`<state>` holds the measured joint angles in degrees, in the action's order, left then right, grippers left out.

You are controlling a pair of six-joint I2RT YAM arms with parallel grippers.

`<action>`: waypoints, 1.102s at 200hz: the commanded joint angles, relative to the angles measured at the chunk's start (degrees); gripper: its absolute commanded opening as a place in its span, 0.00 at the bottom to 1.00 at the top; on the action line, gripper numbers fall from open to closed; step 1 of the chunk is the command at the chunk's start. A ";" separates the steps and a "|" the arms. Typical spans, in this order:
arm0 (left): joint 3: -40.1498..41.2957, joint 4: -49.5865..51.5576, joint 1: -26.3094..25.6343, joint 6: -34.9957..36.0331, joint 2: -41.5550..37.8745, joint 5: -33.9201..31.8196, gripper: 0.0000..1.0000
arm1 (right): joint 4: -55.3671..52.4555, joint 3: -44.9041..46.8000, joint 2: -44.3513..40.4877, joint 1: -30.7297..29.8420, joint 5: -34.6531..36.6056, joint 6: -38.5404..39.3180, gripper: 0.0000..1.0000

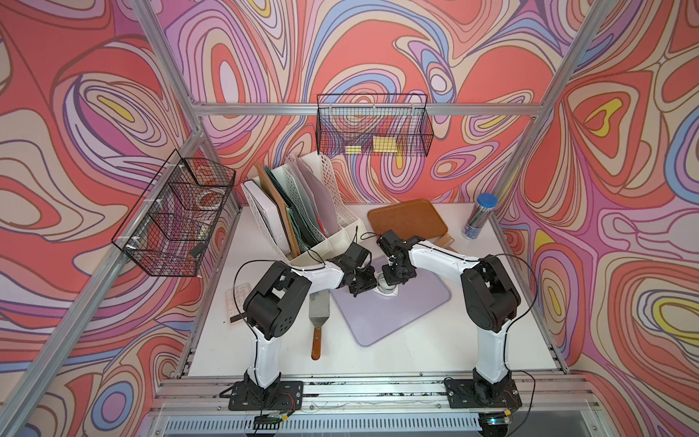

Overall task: Roll out the dumpling wrappers from the dough
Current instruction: Remove the dumpling wrapper from the work surface.

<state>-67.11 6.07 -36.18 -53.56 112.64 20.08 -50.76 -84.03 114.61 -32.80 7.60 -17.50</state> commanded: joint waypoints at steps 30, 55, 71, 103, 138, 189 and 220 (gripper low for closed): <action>3.42 8.00 0.17 2.29 0.91 -7.43 0.00 | -7.07 -0.17 1.02 0.63 9.37 -0.94 0.00; 4.19 8.69 1.00 3.18 -0.32 -9.45 0.00 | -6.94 0.25 0.32 1.47 9.29 -0.62 0.00; 4.53 8.70 1.59 3.83 -0.82 -10.13 0.00 | -6.39 1.20 -0.20 2.59 8.47 -0.43 0.00; 4.41 10.70 3.02 5.33 -2.21 -10.78 0.00 | -4.26 3.31 -1.60 4.09 5.44 -0.02 0.00; -0.06 14.69 4.34 8.80 -3.55 -13.47 0.00 | -2.59 4.48 -2.12 4.25 3.10 0.93 0.00; 1.24 12.02 4.20 14.06 -10.42 -11.12 0.12 | -1.34 5.39 -2.36 4.29 2.16 2.36 0.00; 5.72 10.24 3.08 13.30 -16.33 -7.18 0.17 | -1.14 5.02 -1.95 4.31 1.17 2.73 0.00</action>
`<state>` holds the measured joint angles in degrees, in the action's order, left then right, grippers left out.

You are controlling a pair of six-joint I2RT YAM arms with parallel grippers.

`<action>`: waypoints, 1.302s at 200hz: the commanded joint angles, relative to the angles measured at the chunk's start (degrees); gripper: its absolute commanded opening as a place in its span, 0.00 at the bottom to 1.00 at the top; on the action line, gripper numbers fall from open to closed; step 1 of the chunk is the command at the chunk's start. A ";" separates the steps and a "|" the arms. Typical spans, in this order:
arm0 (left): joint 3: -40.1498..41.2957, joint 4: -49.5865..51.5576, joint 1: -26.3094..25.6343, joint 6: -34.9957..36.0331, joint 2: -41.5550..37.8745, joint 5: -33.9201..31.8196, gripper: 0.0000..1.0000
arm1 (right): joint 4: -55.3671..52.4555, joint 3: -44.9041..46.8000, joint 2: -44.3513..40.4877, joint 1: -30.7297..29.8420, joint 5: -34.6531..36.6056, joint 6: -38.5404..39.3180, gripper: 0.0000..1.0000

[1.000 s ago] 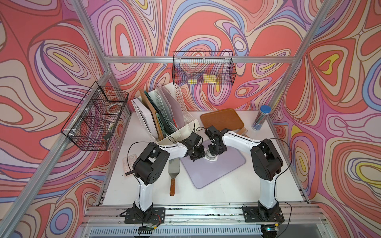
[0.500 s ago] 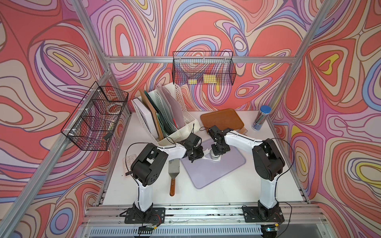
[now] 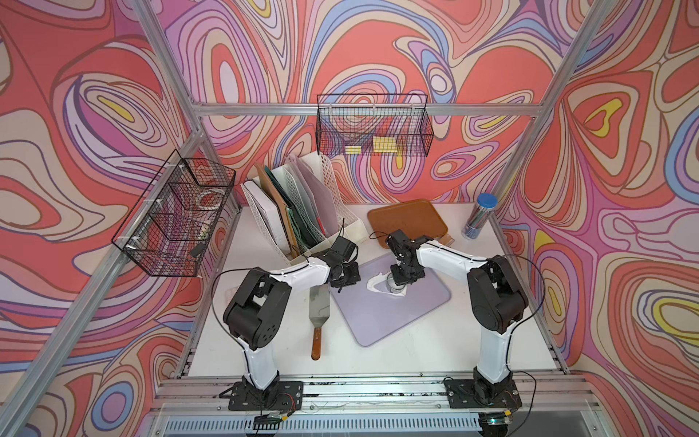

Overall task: Roll out the dumpling wrappers from the dough
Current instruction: Remove the dumpling wrapper from the work surface.

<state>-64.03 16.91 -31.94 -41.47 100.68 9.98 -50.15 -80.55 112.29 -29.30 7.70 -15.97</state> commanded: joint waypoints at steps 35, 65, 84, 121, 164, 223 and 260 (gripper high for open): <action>3.40 -12.27 -6.73 -7.74 1.37 14.96 0.15 | -1.62 1.28 0.84 0.77 0.11 1.29 0.00; -1.24 -14.86 -8.47 -9.69 8.12 14.04 0.09 | -1.76 1.17 0.91 0.82 -0.25 1.43 0.00; -4.54 -12.23 -8.51 -9.00 11.90 13.43 0.08 | -2.06 1.26 0.58 0.75 -0.09 1.55 0.00; -4.62 -9.03 -7.95 -6.98 14.23 7.36 0.08 | -2.04 2.41 0.21 0.80 -0.24 1.66 0.00; -4.99 -3.65 -3.40 -4.12 15.29 0.22 0.08 | -2.92 3.82 -0.48 0.78 -1.07 2.77 0.00; -13.58 1.14 -1.90 -1.32 22.46 -0.98 0.08 | -3.70 5.54 -1.97 0.78 -3.46 3.77 0.00; -16.42 2.77 0.55 0.66 22.73 -5.66 0.08 | -4.69 7.31 -3.70 0.76 -4.95 5.08 0.00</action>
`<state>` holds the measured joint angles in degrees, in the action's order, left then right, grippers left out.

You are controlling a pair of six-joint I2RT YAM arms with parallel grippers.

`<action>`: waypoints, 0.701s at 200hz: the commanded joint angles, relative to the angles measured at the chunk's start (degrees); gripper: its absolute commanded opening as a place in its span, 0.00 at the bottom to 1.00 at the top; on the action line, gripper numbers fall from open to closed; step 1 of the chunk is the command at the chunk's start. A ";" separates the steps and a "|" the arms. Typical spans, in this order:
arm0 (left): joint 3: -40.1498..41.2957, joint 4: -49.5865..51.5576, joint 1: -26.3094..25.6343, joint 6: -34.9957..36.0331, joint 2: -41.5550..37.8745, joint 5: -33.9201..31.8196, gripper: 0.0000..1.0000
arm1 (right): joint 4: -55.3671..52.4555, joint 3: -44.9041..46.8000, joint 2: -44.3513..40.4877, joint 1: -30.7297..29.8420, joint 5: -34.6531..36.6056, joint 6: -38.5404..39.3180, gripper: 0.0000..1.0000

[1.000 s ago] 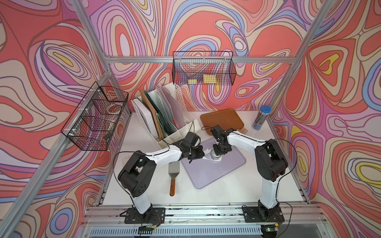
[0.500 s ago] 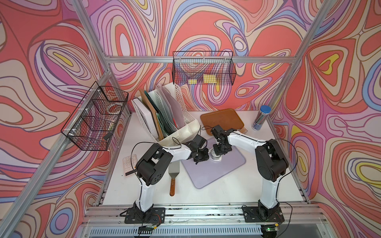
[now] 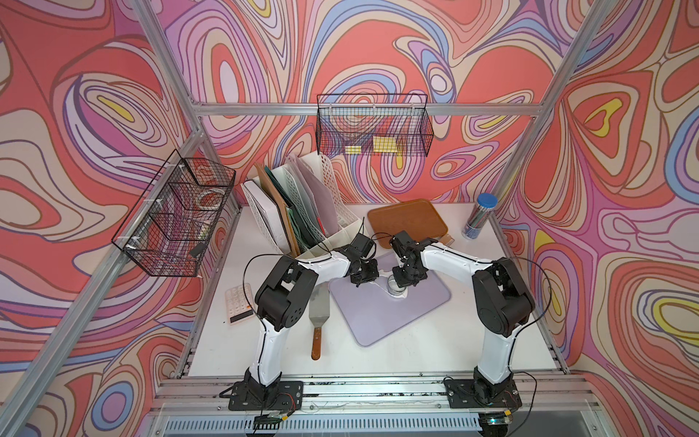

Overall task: Roll out the dumpling wrappers from the dough
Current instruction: Remove the dumpling wrapper from the work surface.

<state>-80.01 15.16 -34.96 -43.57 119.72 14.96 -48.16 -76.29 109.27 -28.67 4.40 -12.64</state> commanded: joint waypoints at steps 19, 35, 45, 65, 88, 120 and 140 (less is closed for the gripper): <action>-1.56 4.57 5.09 3.27 3.38 -11.38 0.08 | -6.59 3.93 -1.26 0.19 -1.25 1.66 0.00; -3.38 5.36 5.34 4.07 3.80 -11.16 0.08 | -6.29 4.42 -1.29 0.12 -1.16 1.48 0.00; -3.92 5.17 5.32 4.33 3.72 -11.02 0.08 | -6.16 4.50 -1.42 0.13 -1.28 1.48 0.00; -3.85 3.98 5.30 4.95 3.13 -10.69 0.08 | -5.10 5.35 -3.31 0.16 -2.62 2.26 0.00; -3.97 4.04 5.27 5.53 3.43 -11.26 0.09 | -5.07 6.19 -5.46 0.19 -3.46 3.06 0.00; -3.69 3.98 5.40 6.44 3.50 -10.94 0.09 | -6.09 7.63 -5.82 0.24 -0.78 3.26 0.00; -2.26 2.42 4.99 6.64 1.82 -9.11 0.10 | -4.83 7.61 -5.76 0.31 -1.78 3.04 0.00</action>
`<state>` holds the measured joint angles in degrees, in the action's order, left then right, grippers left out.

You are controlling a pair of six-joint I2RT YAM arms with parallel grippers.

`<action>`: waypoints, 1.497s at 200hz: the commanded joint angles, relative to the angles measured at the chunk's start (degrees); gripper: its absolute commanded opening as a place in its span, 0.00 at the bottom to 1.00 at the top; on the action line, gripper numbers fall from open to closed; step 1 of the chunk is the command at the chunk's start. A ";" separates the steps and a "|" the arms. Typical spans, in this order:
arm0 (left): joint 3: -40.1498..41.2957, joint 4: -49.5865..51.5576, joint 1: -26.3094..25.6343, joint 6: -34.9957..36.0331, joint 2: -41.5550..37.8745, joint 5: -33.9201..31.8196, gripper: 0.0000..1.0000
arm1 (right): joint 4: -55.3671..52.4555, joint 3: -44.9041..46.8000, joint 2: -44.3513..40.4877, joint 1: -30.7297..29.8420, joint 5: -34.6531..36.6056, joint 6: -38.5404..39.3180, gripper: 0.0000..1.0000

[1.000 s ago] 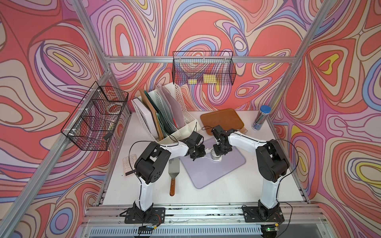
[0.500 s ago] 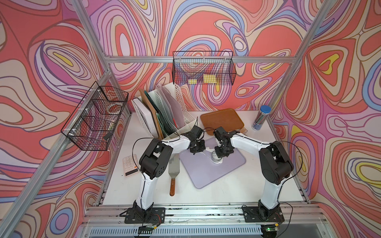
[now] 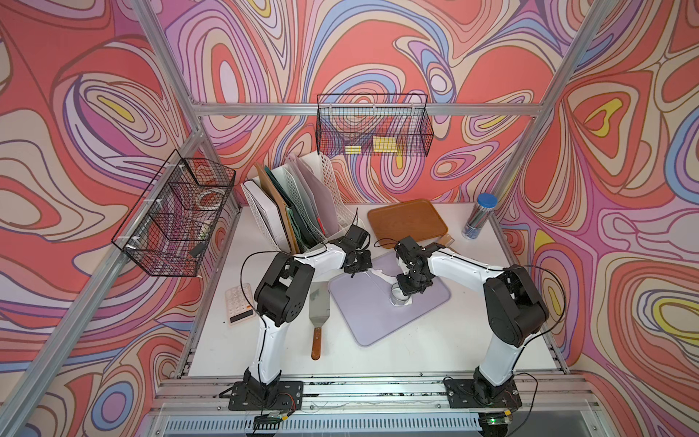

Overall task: Roll out the dumpling wrappers from the dough
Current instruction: Remove the dumpling wrapper from the work surface.

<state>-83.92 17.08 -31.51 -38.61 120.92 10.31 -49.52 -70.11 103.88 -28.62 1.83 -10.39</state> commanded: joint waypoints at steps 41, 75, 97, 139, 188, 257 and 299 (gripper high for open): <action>8.40 -6.96 0.16 0.53 -5.68 4.06 0.17 | 0.40 0.01 -0.69 0.15 -5.33 1.24 0.00; 15.33 -13.90 -1.45 -3.29 -12.63 11.44 0.27 | 3.04 -1.44 0.45 -0.73 -8.81 1.01 0.00; 18.50 -11.59 -1.83 -2.94 -18.00 10.37 0.36 | 2.52 -2.73 1.14 -1.52 -6.94 0.99 0.00; 20.39 1.09 -7.08 2.69 -23.43 2.21 0.50 | 3.98 -3.93 0.50 -2.32 -9.81 0.26 0.09; 27.63 -3.24 -2.50 0.38 -26.99 3.21 0.60 | 8.41 -3.10 2.10 -2.58 -13.69 -1.99 0.17; 37.83 -11.41 -1.36 3.67 -39.16 1.24 0.84 | 10.26 -1.44 3.18 -2.69 -12.78 -2.33 0.16; 37.53 -10.80 -1.82 6.94 -36.94 2.80 0.83 | 11.35 -1.42 2.62 -2.93 -13.25 -2.83 0.17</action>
<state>-47.27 8.54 -33.52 -33.95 82.85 11.75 -39.59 -72.12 106.21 -31.07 -10.79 -12.34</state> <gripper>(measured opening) 0.813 0.166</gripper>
